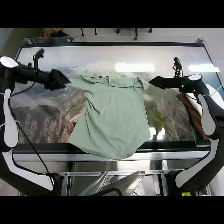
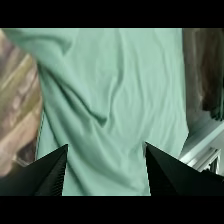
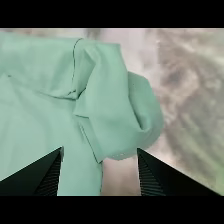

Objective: Fold the shirts.

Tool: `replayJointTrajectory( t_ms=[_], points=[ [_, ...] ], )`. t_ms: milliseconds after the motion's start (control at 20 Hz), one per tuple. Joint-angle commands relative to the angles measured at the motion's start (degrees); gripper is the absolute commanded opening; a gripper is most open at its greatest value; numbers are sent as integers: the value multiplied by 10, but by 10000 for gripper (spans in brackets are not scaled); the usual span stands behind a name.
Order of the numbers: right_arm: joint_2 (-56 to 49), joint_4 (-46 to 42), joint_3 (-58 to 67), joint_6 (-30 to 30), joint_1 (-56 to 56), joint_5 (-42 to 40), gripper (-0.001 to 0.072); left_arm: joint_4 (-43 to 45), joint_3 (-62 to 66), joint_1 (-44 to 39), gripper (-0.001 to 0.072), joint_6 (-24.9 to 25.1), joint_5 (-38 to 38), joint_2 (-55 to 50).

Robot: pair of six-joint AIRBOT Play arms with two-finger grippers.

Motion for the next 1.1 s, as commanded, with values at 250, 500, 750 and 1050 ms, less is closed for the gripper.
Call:
replayJointTrajectory(
  t_ms=[250, 500, 750, 1050],
  points=[
    [-75, -22, 67, -9, 48, -88, 523, 61, -513, 38, 522, 37, 131, 226],
    [-64, -40, 95, -10, 45, -79, 523, 88, -640, 43, 521, 47, 160, 315],
    [-70, -60, 106, 9, 23, -102, 523, 209, -661, 43, 521, 9, 223, 412],
    [-95, -58, 106, 10, 21, -100, 524, 202, -661, -16, 521, 12, 286, 399]
  ],
)
